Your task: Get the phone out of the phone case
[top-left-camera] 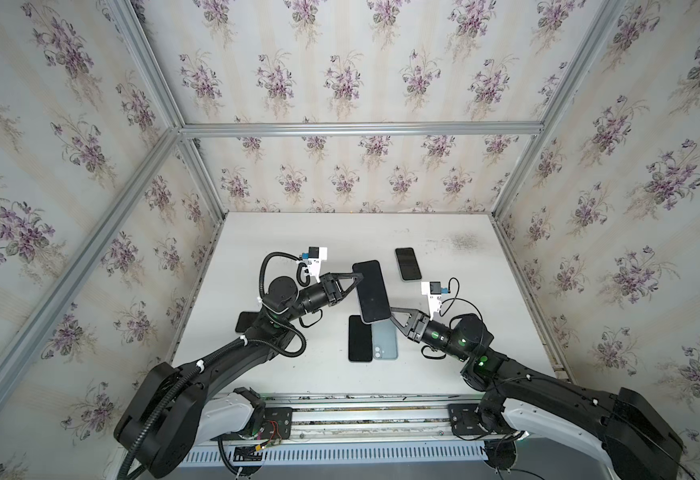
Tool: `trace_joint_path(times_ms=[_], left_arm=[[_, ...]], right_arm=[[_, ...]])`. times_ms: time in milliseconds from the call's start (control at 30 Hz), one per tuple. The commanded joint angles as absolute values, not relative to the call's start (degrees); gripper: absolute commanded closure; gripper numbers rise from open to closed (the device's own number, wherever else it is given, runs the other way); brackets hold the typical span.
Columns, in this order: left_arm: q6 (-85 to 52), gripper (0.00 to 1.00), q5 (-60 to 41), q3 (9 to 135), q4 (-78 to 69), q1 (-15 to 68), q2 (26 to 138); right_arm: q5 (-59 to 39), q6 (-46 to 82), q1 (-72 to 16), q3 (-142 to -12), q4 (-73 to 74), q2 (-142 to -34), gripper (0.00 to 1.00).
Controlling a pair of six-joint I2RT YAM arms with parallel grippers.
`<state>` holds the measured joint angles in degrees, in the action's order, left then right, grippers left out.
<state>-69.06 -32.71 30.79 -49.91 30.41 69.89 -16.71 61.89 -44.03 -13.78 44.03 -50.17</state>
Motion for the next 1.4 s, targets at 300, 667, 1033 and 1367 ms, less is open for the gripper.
trace_joint_path(times_ms=[300,667,1033,1367], left_arm=[[-65.5,0.38,-30.1,31.0,-56.7,34.4,80.9],[-59.7,0.04,-25.8,31.4,-43.4,34.5,80.2],[-33.1,0.01,-10.7,41.0,-7.6,42.4,68.1],[-11.6,0.02,3.8,47.9,10.6,57.2,66.8]], right_arm=[[-10.7,61.6,-44.0,-11.8,33.1,-45.7,1.0],[-6.9,64.4,-44.0,-10.2,28.3,-44.8,1.0],[-4.6,65.8,-44.0,-8.7,23.9,-41.4,1.0],[-4.5,66.1,-44.1,-8.7,22.5,-40.8,1.0]])
